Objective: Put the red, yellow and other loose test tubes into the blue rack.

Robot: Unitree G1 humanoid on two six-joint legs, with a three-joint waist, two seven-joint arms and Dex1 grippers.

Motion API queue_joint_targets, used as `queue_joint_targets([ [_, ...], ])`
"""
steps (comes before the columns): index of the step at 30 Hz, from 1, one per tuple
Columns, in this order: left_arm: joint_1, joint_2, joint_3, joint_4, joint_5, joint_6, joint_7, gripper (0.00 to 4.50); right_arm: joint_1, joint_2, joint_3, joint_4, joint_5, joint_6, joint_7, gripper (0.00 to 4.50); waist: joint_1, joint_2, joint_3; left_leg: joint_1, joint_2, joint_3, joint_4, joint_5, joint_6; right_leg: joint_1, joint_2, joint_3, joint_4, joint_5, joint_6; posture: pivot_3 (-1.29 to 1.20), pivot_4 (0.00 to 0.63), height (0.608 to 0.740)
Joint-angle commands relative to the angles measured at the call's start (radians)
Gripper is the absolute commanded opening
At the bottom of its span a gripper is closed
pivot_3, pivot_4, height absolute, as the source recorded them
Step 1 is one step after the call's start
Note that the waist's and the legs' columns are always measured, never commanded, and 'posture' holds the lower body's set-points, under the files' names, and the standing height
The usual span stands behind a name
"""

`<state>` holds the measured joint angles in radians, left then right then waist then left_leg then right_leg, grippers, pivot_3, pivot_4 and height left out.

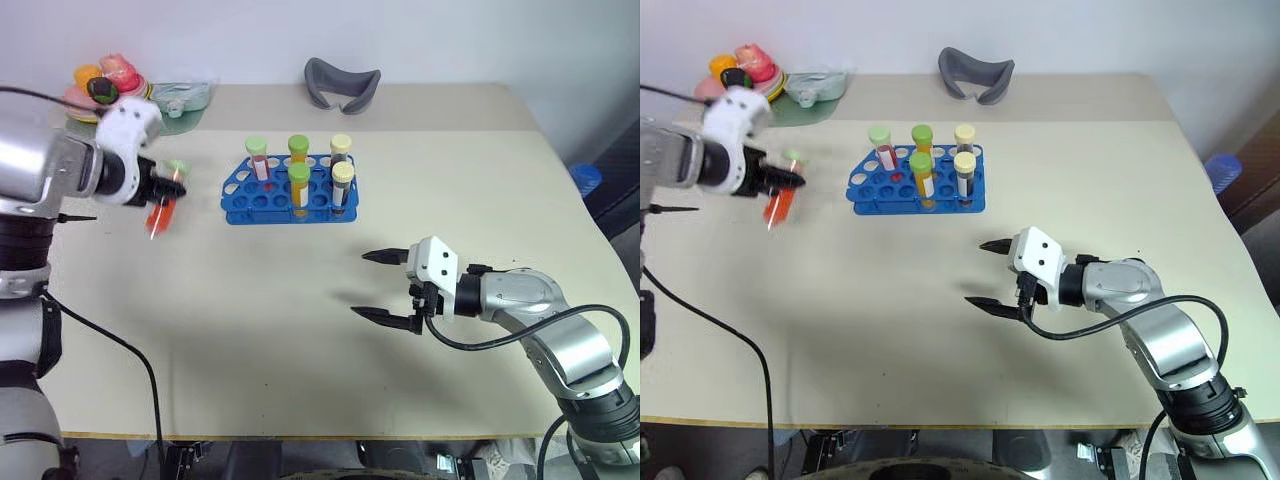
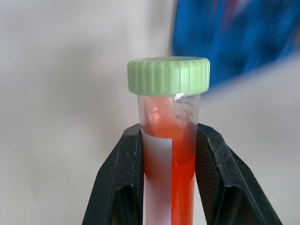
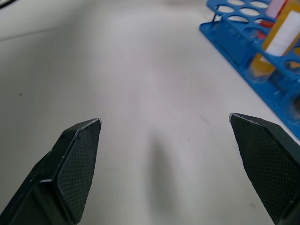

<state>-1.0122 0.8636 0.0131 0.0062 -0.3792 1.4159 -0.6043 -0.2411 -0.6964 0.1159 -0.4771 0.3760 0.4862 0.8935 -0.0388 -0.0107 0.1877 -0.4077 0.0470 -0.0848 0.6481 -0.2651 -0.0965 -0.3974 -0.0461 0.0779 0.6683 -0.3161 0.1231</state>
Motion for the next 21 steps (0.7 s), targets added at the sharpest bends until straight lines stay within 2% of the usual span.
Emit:
queue_joint_targets([
  [1, 0.114, -0.143, 0.203, -0.211, 0.017, -0.188, 0.141, 1.12, -0.036, 0.047, -0.019, -0.002, 0.003, 0.003, -0.058, 4.5, 0.0, 0.0, 0.0, 0.0, 0.0, 0.0, 0.0, 0.0, -0.001, 0.0, 0.0, 0.0, 0.0, 0.0, 0.0, 0.0, 0.15, 0.74],
  [4, 0.29, -0.294, 0.217, -0.358, 0.08, -0.42, 0.261, 1.12, -0.06, 0.09, -0.012, 0.029, -0.024, 0.002, -0.11, 4.5, -0.007, 0.001, -0.001, 0.001, 0.0, 0.001, 0.0, 0.001, -0.003, 0.0, 0.0, 0.001, 0.0, 0.0, 0.0, 0.0, 0.15, 0.74],
  [6, 0.412, -0.466, 0.193, -0.381, 0.15, -0.653, 0.4, 1.12, -0.064, 0.103, 0.009, 0.041, -0.046, -0.004, -0.124, 4.5, -0.004, 0.001, -0.001, 0.001, 0.0, 0.001, 0.0, 0.002, -0.003, 0.0, 0.0, 0.002, 0.001, 0.0, 0.0, 0.0, 0.15, 0.74],
  [7, 0.474, -0.501, 0.135, -0.366, 0.235, -0.817, 0.456, 1.12, -0.065, 0.107, 0.017, 0.041, -0.053, -0.005, -0.127, 4.5, -0.002, 0.0, -0.001, 0.001, 0.0, 0.002, 0.0, 0.002, -0.003, 0.0, 0.0, 0.002, 0.001, 0.0, 0.0, 0.0, 0.15, 0.74],
  [9, 0.539, -0.554, 0.062, -0.309, 0.339, -1.028, 0.517, 1.12, -0.071, 0.113, 0.023, 0.039, -0.058, -0.003, -0.131, 4.5, -0.003, -0.001, -0.001, 0.001, 0.0, 0.002, 0.001, 0.002, -0.003, -0.001, 0.0, 0.002, 0.001, 0.0, 0.0, 0.0, 0.15, 0.74],
  [12, 0.543, -0.662, 0.055, -0.168, 0.378, -1.235, 0.621, 1.12, -0.081, 0.122, 0.019, 0.034, -0.055, 0.006, -0.142, 4.5, 0.005, -0.001, -0.001, 0.0, 0.0, 0.002, 0.001, 0.0, 0.001, -0.001, 0.0, 0.002, 0.001, 0.0, 0.0, 0.0, 0.15, 0.74],
  [15, 0.521, -0.71, 0.064, -0.062, 0.384, -1.344, 0.654, 1.12, -0.081, 0.122, 0.017, 0.027, -0.052, 0.012, -0.144, 4.5, 0.008, -0.001, -0.001, 0.001, -0.001, 0.002, 0.001, -0.001, 0.001, 0.0, -0.001, 0.002, 0.001, 0.001, 0.0, 0.0, 0.15, 0.74],
  [21, 0.488, -0.725, 0.026, 0.106, 0.404, -1.494, 0.625, 1.12, -0.076, 0.115, 0.003, 0.016, -0.053, 0.022, -0.156, 4.5, -0.001, -0.001, -0.001, 0.001, -0.001, 0.002, 0.0, -0.001, 0.001, 0.0, 0.0, 0.002, 0.0, 0.001, 0.0, 0.0, 0.15, 0.74],
])
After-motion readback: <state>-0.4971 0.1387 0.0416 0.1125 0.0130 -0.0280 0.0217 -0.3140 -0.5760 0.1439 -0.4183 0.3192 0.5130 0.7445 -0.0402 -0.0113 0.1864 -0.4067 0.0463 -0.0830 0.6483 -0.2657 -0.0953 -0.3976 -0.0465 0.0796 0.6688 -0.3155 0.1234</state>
